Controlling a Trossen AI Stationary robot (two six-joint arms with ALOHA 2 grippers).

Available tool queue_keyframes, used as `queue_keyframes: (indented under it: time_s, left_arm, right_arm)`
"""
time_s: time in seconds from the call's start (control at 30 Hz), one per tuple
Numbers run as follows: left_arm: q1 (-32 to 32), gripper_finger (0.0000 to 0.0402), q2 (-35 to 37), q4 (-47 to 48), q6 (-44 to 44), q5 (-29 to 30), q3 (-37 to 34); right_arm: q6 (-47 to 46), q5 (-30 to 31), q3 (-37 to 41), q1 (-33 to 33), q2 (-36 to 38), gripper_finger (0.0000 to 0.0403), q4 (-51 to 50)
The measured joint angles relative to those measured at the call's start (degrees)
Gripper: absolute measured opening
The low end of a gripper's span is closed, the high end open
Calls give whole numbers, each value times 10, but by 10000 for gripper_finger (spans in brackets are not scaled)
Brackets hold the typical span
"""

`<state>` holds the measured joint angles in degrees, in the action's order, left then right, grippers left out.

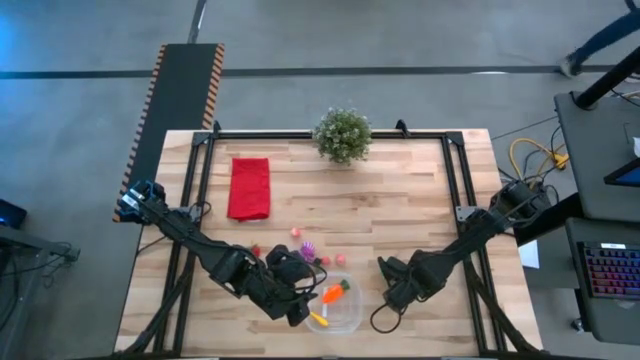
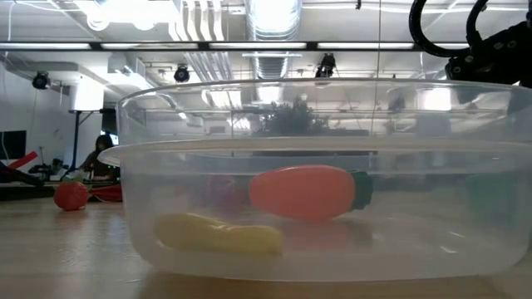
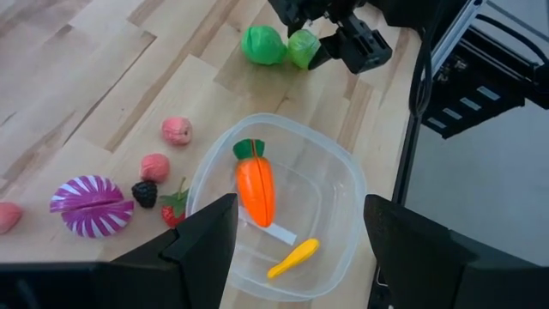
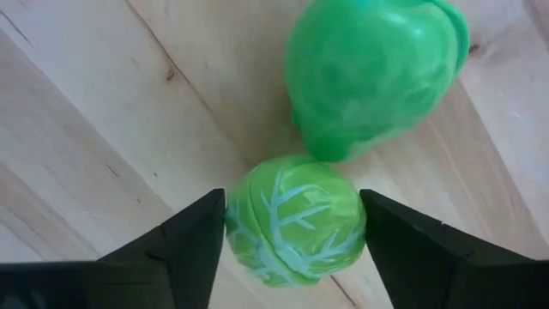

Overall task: Pick and placing Produce into tupperware
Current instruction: Put the green cabbage into the transparent bin

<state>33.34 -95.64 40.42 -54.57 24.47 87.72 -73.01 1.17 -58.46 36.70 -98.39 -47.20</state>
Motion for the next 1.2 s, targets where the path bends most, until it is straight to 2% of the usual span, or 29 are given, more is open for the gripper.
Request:
queue_keyframes:
  time_s: [0.17,0.5,0.73,0.87,1.2]
  left_arm:
    - [0,240,0,1,0,0,0]
    - [0,240,0,6,9,0,0]
    - [0,240,0,6,9,0,0]
    - [1,240,0,6,9,0,0]
    - [4,240,0,6,9,0,0]
  right_arm:
    - [0,0,2,0,1,240,0]
    - [5,-26,-48,0,3,277,-26]
    - [38,-4,-127,-2,4,256,-59]
    - [54,-4,-127,-2,4,254,-87]
    - [45,-52,-86,-3,-31,317,-68]
